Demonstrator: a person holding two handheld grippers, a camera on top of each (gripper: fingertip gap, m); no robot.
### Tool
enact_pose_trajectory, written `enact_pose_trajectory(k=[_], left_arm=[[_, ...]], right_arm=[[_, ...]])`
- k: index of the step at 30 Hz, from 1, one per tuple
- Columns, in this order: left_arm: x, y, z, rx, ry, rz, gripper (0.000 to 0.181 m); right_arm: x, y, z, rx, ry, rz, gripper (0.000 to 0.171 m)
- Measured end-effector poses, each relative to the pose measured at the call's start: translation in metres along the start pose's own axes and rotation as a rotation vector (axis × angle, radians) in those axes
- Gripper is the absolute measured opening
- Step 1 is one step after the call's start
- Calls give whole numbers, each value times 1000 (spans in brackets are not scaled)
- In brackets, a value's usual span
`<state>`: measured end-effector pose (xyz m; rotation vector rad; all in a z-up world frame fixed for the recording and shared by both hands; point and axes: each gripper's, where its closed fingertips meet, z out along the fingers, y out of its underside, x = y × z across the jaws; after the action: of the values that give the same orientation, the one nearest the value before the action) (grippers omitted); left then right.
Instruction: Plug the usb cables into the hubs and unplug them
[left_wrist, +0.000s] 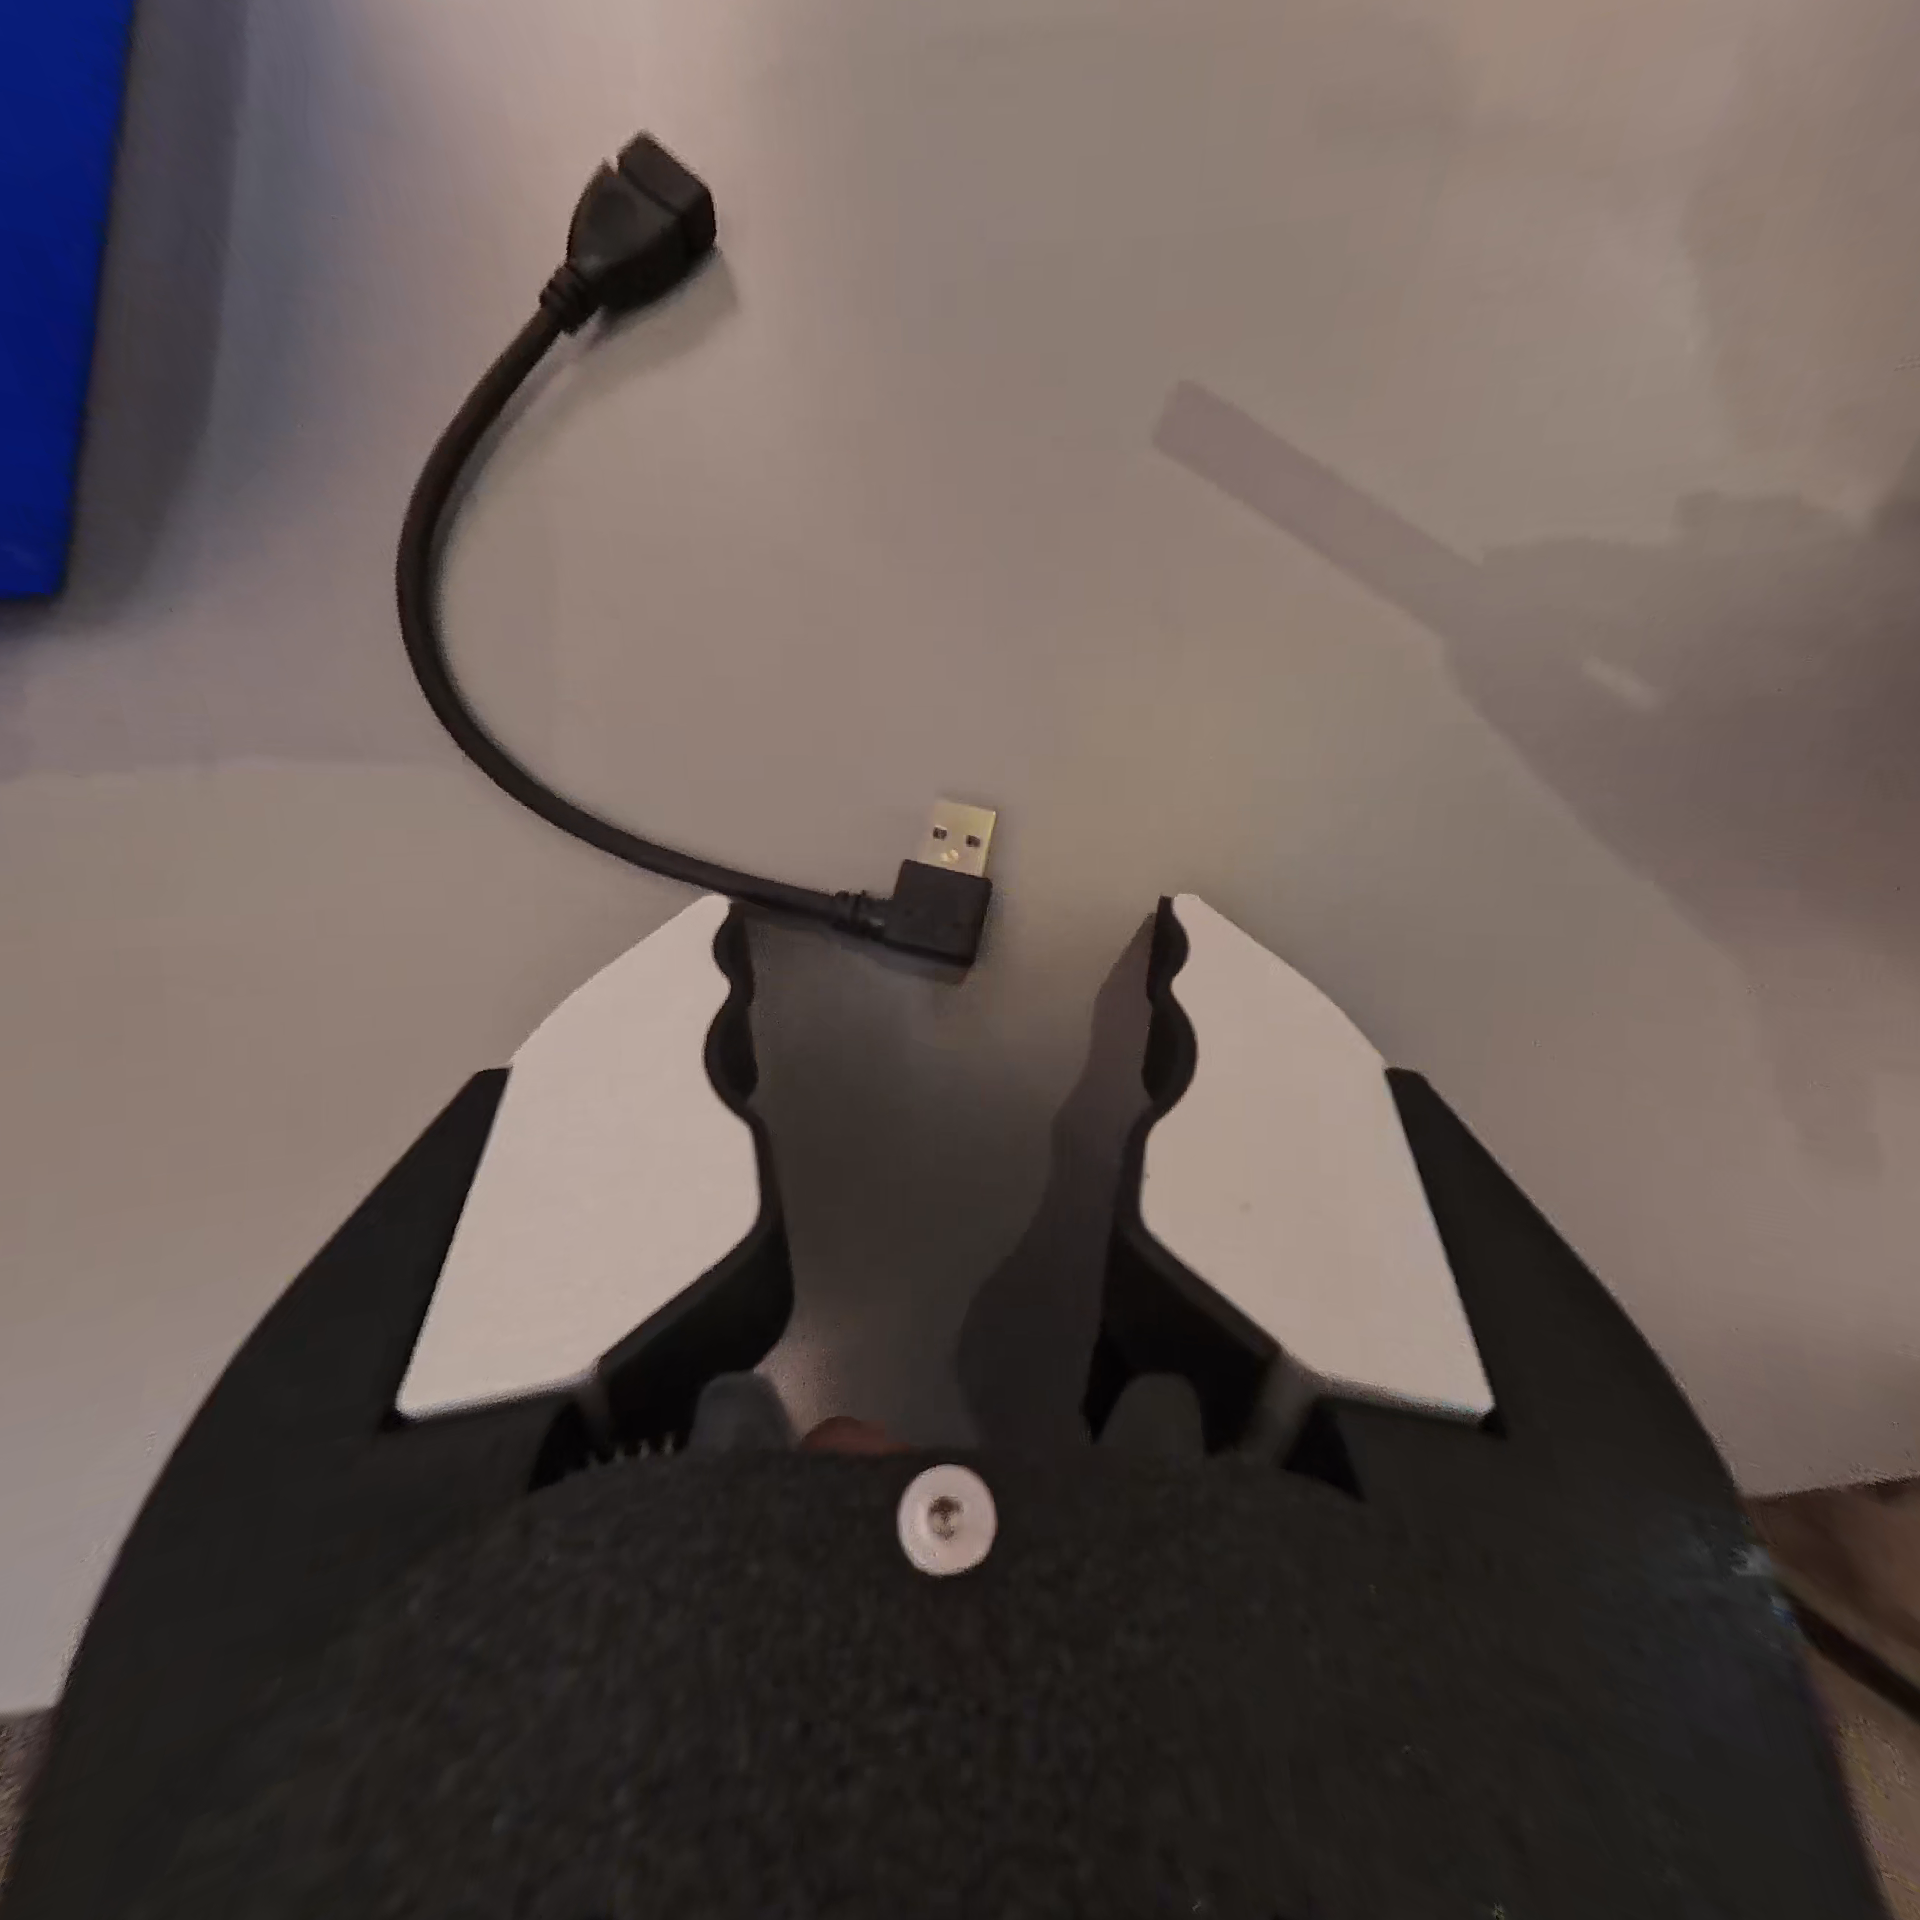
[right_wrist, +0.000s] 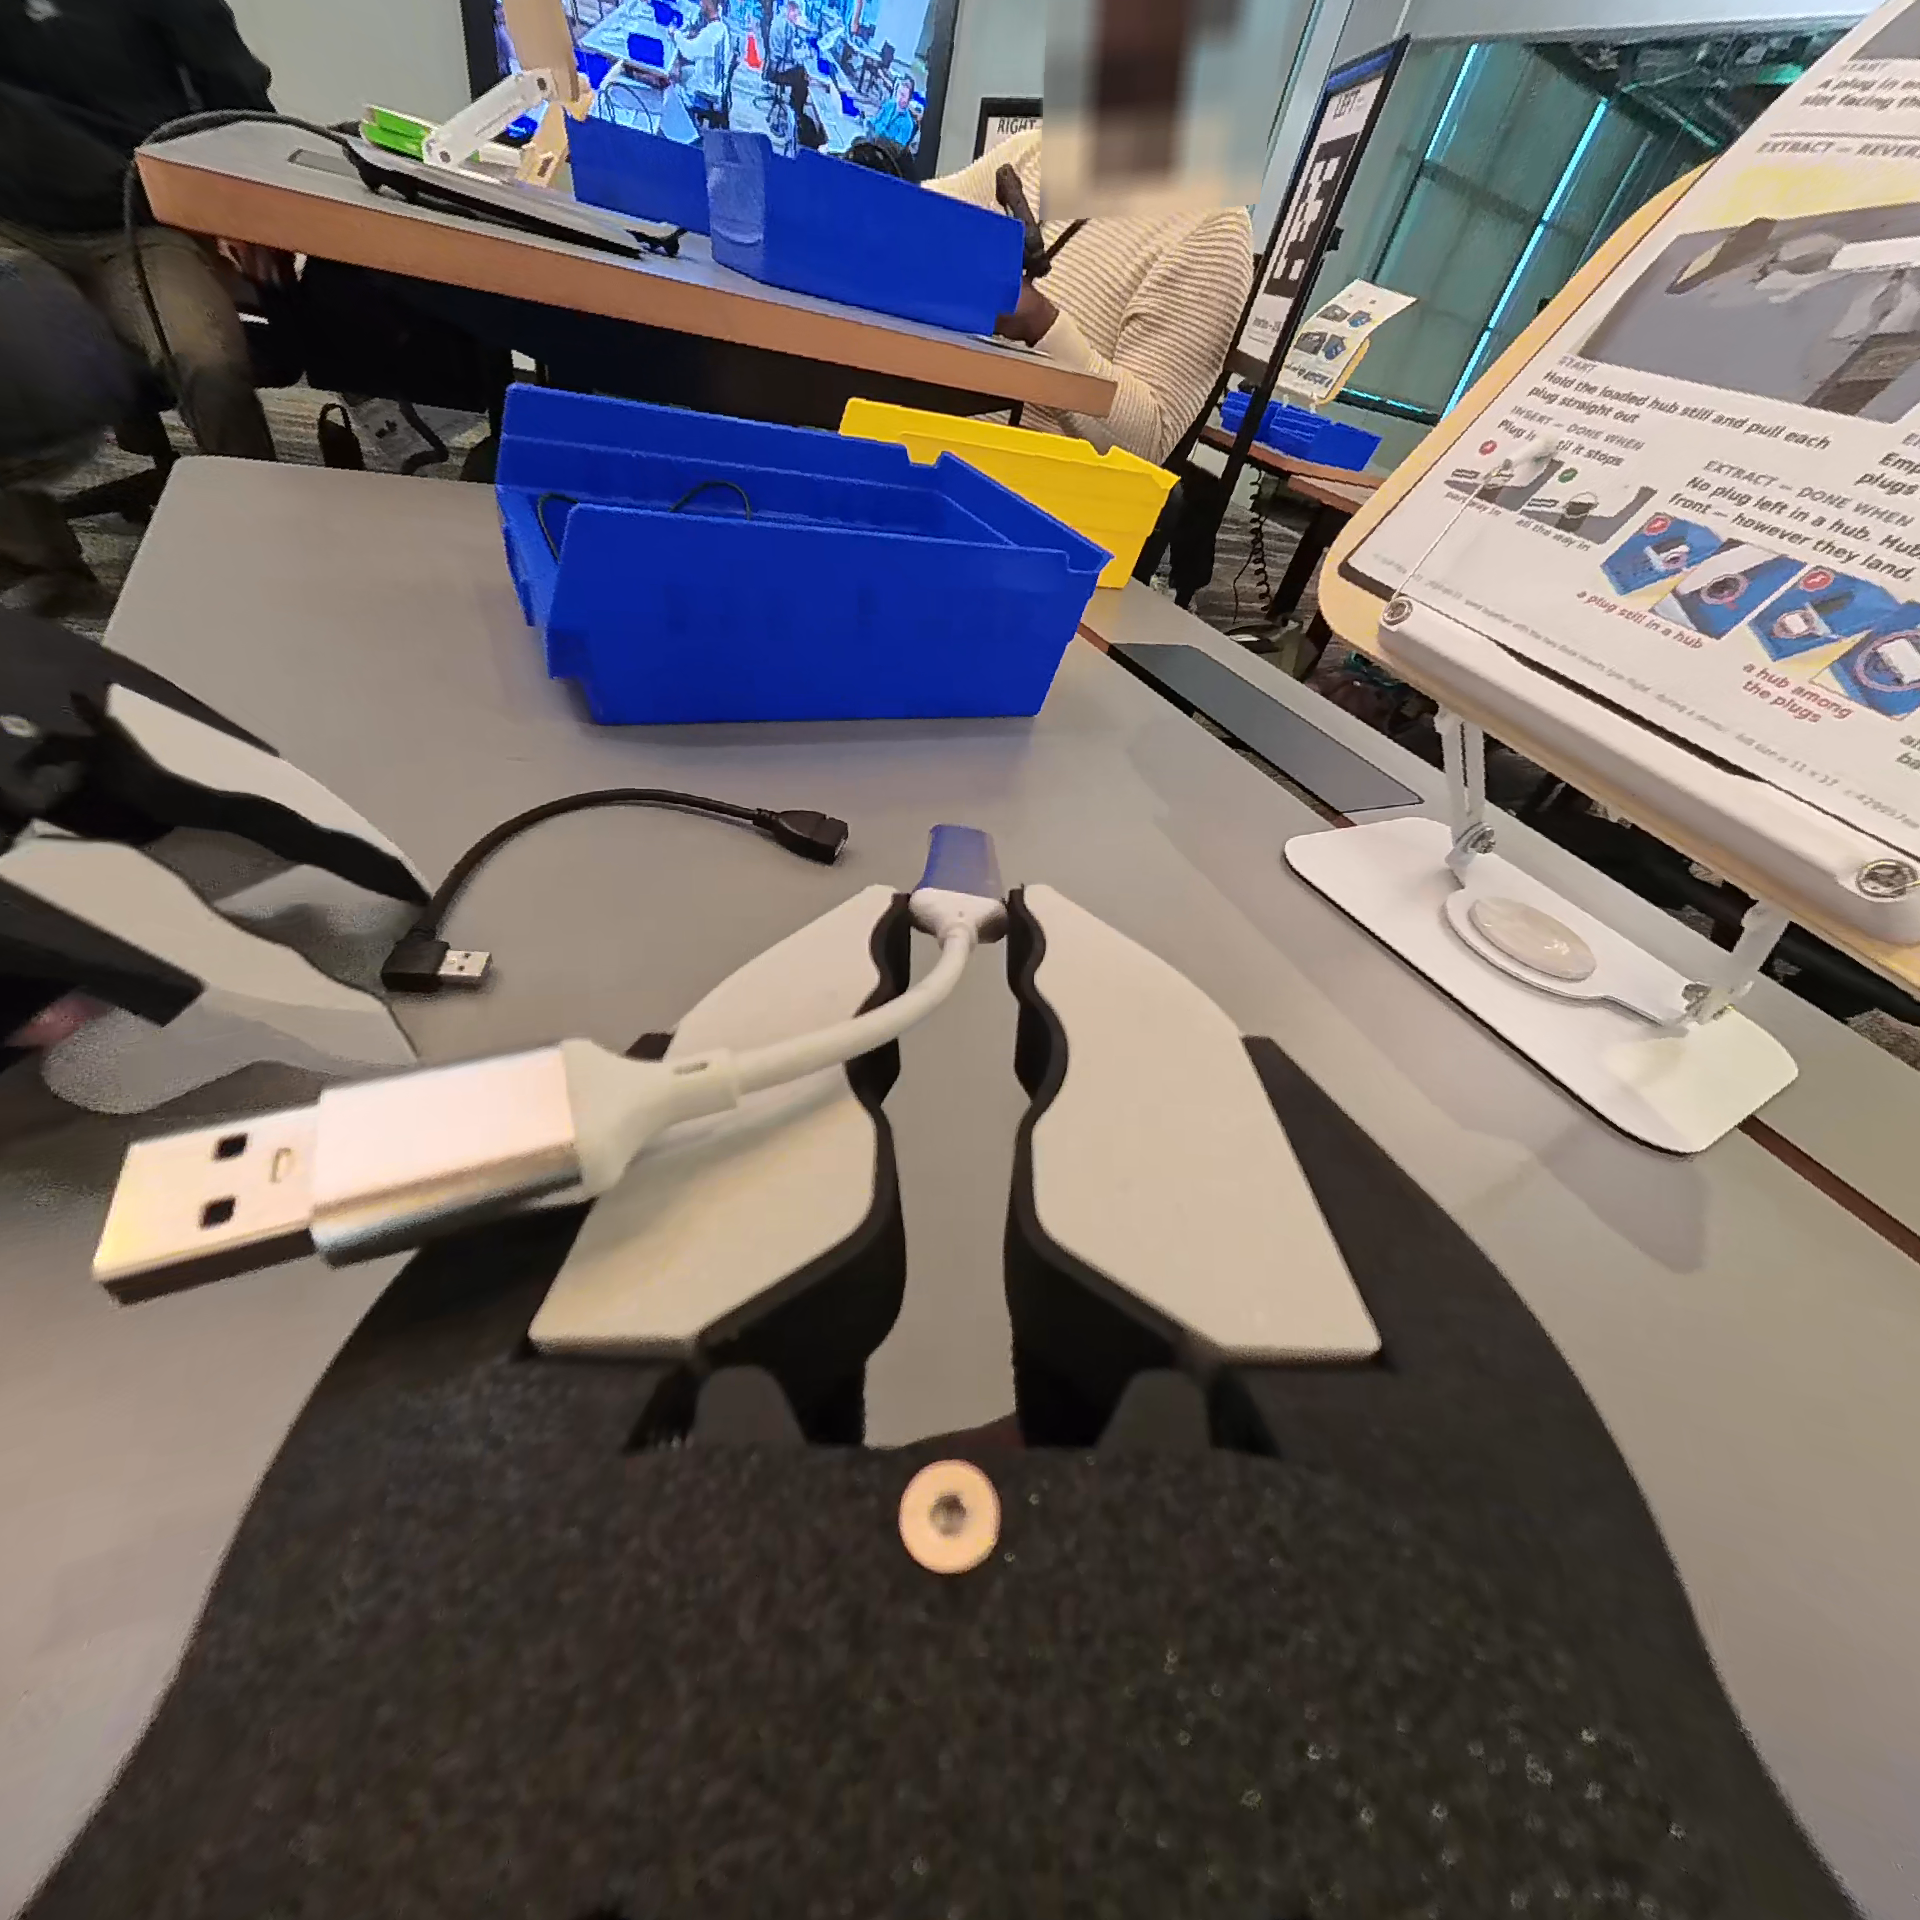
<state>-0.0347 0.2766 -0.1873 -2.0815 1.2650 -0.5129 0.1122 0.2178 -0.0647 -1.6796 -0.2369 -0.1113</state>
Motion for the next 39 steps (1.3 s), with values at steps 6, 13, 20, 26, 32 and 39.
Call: enact_pose_trajectory(k=[6,13,20,26,32,39], left_arm=[[0,-6,4,22,-15,0,61],[-1,-8,4,3,-22,29,24],[1,-16,-7,1,-91,229,51],[-36,-24,2,-14,-38,431,59],[-62,-28,10,-109,284,587,57],[-70,-27,21,-207,426,731,51]], right_arm=[[-2,0,0,-3,-10,-5,18],[-5,0,1,-4,-21,-9,18],[-4,1,0,-4,-22,1,18],[-7,0,1,-4,-36,3,18],[-10,0,2,-1,-50,5,18],[-10,2,3,-6,-50,5,18]])
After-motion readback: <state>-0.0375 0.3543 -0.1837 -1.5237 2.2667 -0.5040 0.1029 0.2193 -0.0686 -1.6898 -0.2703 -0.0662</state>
